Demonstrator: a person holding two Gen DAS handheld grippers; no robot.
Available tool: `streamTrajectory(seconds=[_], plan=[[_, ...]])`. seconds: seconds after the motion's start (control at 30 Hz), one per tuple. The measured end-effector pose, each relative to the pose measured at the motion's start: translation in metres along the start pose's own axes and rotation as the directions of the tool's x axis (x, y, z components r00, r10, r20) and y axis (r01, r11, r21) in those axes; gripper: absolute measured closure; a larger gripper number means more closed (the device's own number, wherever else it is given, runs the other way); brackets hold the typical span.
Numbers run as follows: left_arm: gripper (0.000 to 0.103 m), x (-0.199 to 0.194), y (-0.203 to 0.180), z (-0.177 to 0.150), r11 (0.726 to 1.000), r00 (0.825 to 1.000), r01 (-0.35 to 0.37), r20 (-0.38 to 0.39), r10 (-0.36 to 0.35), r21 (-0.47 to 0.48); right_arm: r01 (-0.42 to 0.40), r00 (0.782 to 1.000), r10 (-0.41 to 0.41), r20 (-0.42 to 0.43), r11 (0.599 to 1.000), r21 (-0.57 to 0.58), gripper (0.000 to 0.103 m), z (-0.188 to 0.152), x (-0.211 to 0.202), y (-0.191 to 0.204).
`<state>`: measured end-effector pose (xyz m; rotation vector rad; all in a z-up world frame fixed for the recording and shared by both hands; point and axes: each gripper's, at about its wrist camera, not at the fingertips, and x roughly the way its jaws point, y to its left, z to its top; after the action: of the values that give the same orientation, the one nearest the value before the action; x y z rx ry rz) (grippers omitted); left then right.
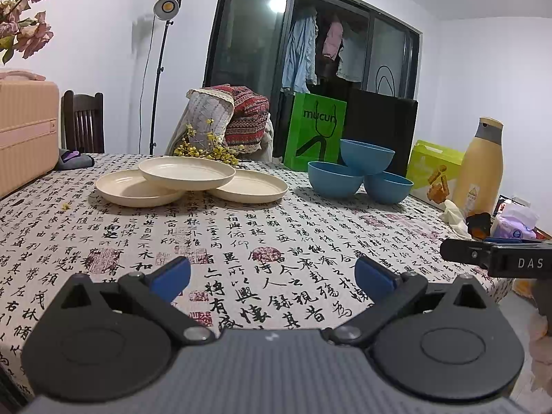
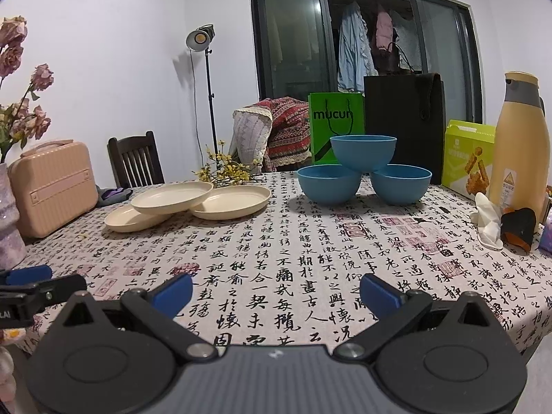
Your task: Organize plates and bowls
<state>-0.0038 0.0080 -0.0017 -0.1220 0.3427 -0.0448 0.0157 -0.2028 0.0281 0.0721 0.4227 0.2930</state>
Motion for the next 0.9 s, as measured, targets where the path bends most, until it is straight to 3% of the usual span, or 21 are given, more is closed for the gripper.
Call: streamTrajectory(seconds=[0.9], plan=[[0.000, -0.0009, 0.0012, 0.0016, 1.000, 1.000, 0.003, 0.004, -0.003, -0.003, -0.012, 1.000, 0.012, -0.003, 1.000, -0.009, 0.000, 0.0001, 0.0006, 0.0045]])
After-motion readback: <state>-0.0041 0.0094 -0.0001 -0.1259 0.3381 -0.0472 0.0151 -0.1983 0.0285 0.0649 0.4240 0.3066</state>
